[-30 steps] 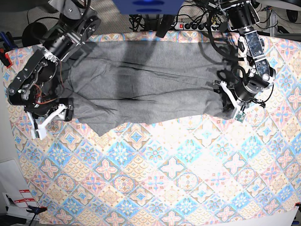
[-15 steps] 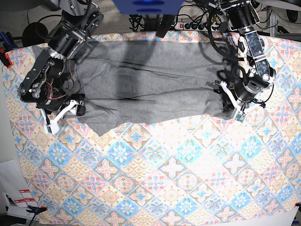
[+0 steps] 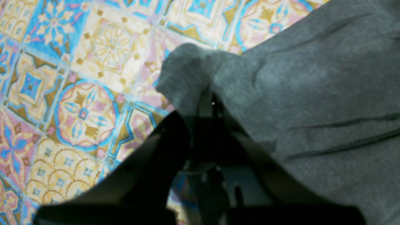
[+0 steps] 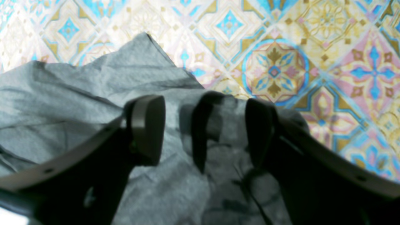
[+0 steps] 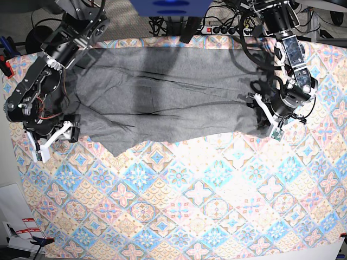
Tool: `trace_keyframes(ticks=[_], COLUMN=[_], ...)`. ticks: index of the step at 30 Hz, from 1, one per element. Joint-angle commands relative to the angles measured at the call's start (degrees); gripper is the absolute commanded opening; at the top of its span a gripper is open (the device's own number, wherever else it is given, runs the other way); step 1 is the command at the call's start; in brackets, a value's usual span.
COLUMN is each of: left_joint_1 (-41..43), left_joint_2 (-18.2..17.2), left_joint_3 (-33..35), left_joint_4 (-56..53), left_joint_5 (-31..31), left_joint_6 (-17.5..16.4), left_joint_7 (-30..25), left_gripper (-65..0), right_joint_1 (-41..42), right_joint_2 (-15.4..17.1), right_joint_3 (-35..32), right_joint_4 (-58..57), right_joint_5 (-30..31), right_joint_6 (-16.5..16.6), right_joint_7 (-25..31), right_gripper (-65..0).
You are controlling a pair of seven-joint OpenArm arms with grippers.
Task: Fold the T-shirt properly
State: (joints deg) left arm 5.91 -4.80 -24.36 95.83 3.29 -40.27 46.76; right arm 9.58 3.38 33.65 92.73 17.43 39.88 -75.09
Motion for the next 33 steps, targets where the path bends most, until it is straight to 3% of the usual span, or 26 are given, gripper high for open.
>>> trace_keyframes(ticks=[1,9,22,26,33], left_joint_1=[-0.59,-0.59,-0.68,-0.68,-0.77], left_joint_2=[-0.52,-0.61,-0.61,-0.61,-0.61], left_joint_3=[-0.12,-0.12,-0.12,-0.12,-0.12], left_joint_4=[1.0,1.0,1.0,1.0,1.0], left_joint_5=[-0.52,-0.52,-0.52,-0.52,-0.52], left_joint_6=[0.27,0.27,0.27,0.27,0.27], left_joint_7=[-1.09,-1.18,-1.18,-1.18,-1.18], left_gripper=[-65.0,-65.0,-65.0,-65.0,-65.0], right_joint_1=[0.83,0.66,0.75,1.1,1.1], right_joint_2=[0.62,0.62,0.8,3.52,3.52], right_joint_3=[-0.11,-0.37,-0.46,-0.2,-0.29], right_joint_4=[-0.82,-8.82,-8.46,-8.46,-8.82], right_joint_5=[0.99,0.99,1.07,1.16,1.25], right_joint_6=[0.12,0.12,0.12,0.12,0.12], right_joint_7=[1.73,6.39,6.21,5.86,5.77], right_gripper=[-25.3,-25.3,-25.3,-25.3,-25.3])
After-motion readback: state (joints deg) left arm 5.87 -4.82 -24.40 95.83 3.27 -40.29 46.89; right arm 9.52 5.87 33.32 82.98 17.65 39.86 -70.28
